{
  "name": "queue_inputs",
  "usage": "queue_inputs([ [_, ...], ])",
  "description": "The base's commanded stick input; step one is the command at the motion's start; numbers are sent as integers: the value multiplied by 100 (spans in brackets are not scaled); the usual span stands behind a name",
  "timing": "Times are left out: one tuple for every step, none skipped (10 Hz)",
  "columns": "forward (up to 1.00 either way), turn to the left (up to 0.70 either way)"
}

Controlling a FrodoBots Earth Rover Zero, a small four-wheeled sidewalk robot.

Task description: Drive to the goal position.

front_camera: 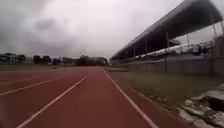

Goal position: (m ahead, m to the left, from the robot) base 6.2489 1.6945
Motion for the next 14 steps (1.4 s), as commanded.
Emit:
queue_inputs([
  [70,0],
  [70,0],
  [70,0],
  [70,0],
  [70,0],
  [70,0],
  [70,0],
  [70,0],
  [70,0],
  [70,0],
  [70,0],
  [70,0],
  [70,0],
  [70,0],
])
